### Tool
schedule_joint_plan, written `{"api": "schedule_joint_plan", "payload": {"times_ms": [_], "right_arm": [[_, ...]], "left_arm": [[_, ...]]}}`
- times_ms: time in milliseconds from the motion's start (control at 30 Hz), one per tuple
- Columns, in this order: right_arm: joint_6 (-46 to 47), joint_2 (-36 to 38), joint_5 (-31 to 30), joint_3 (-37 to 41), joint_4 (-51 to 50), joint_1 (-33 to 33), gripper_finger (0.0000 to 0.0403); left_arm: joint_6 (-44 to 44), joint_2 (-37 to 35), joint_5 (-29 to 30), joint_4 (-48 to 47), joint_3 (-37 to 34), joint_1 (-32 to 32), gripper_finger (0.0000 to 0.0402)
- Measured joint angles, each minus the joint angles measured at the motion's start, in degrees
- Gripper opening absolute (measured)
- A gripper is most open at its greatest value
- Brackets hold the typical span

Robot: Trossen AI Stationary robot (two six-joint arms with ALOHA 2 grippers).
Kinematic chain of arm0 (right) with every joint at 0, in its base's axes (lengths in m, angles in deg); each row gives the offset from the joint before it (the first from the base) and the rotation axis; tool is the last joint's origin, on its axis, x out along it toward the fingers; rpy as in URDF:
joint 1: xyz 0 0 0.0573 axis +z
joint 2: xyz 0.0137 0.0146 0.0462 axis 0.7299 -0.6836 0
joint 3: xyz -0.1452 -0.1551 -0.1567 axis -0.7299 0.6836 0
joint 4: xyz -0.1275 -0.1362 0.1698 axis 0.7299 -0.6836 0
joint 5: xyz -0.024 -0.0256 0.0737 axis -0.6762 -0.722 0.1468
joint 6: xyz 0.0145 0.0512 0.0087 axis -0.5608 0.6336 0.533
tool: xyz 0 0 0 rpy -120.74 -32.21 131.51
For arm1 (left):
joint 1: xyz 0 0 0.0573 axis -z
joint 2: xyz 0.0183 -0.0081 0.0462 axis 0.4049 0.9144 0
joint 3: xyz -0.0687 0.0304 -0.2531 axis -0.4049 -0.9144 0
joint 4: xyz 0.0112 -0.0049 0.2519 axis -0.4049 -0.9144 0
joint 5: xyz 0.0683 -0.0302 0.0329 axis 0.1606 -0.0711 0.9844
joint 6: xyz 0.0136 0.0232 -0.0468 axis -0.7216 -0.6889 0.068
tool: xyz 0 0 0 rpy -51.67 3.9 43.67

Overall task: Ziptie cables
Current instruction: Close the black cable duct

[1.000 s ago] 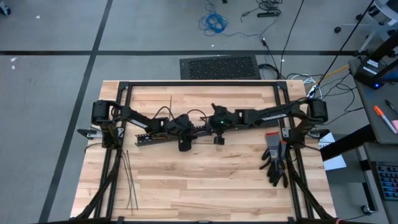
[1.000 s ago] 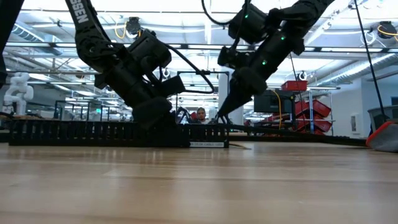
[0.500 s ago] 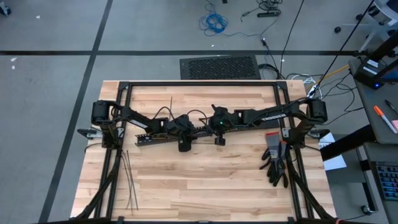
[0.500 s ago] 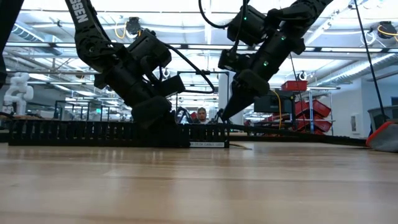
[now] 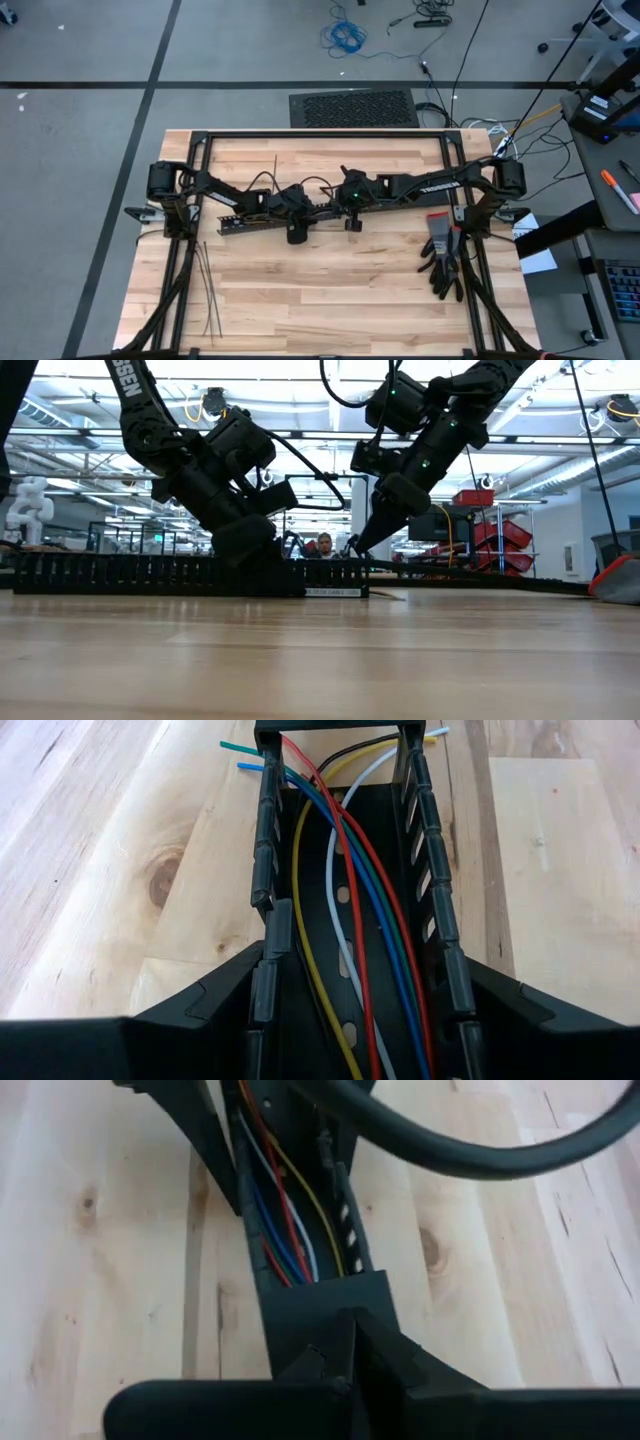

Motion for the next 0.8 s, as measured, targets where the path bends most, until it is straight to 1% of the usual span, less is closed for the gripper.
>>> {"api": "schedule_joint_plan", "payload": {"times_ms": [167,233,433,533,700,800], "right_arm": [[0.0,-0.3,0.7,0.0,0.1,-0.1,0.0],[0.0,-1.3,2.5,0.0,0.8,-0.3,0.0],[-0.3,-5.3,3.9,-0.2,4.9,-0.7,0.0],[-0.2,-5.5,5.7,-0.1,6.1,-0.8,0.0],[0.0,-5.8,6.6,-0.1,7.0,-0.8,0.0],[1.6,-6.2,6.7,-0.1,8.0,-0.7,0.0]], "left_arm": [[0.0,0.0,0.0,0.1,0.0,0.0,0.0251],[0.0,0.0,0.0,0.1,0.0,0.0,0.0251],[0.2,0.0,0.1,0.1,0.0,0.0,0.0251],[0.2,0.0,0.2,0.1,0.0,0.0,0.0251],[0.0,0.0,0.5,0.4,0.0,0.0,0.0251],[1.4,0.0,1.5,0.8,-0.1,0.1,0.0251]]}}
